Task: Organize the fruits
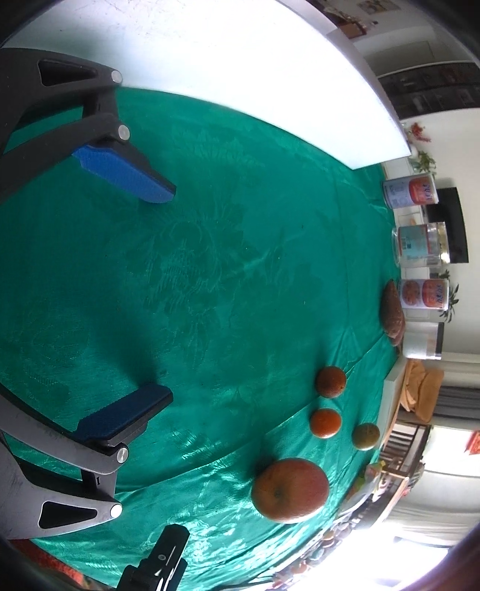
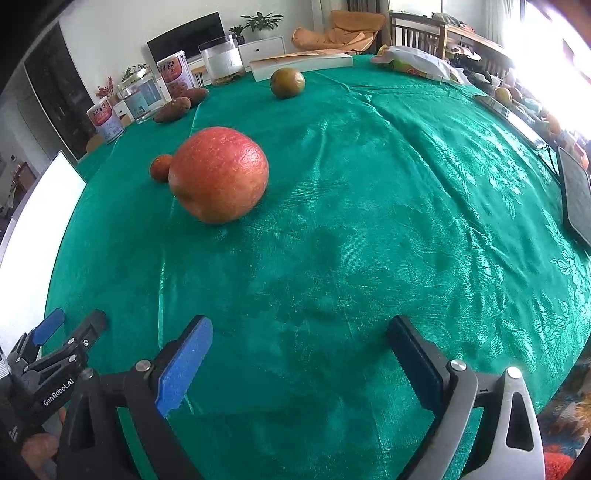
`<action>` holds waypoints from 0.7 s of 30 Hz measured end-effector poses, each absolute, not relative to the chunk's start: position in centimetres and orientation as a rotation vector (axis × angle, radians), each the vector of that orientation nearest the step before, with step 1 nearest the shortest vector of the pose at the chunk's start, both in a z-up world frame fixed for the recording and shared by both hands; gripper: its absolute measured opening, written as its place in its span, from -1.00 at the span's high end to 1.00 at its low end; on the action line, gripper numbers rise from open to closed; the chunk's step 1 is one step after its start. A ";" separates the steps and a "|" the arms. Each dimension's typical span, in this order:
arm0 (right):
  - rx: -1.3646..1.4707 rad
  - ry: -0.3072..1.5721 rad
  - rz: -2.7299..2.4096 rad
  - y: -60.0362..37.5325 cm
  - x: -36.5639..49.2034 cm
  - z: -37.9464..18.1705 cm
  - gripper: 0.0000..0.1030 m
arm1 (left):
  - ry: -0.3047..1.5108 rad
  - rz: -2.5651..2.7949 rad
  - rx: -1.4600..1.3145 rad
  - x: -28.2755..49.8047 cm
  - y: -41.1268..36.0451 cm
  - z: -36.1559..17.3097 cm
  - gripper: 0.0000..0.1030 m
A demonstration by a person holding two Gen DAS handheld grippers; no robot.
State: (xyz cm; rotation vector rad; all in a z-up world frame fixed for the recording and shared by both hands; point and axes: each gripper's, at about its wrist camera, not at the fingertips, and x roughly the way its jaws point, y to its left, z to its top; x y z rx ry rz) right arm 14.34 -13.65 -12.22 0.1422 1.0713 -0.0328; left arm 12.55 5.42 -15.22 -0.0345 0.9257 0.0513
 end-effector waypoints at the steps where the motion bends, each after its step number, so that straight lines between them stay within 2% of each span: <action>1: 0.141 1.071 -0.031 -13.6 14.3 -12.2 -0.86 | 0.926 0.051 -0.033 12.6 5.4 -15.2 -0.94; 21: 0.150 1.074 -0.008 -13.4 14.3 -12.2 -0.90 | 0.929 0.049 -0.030 12.7 5.4 -15.3 -0.98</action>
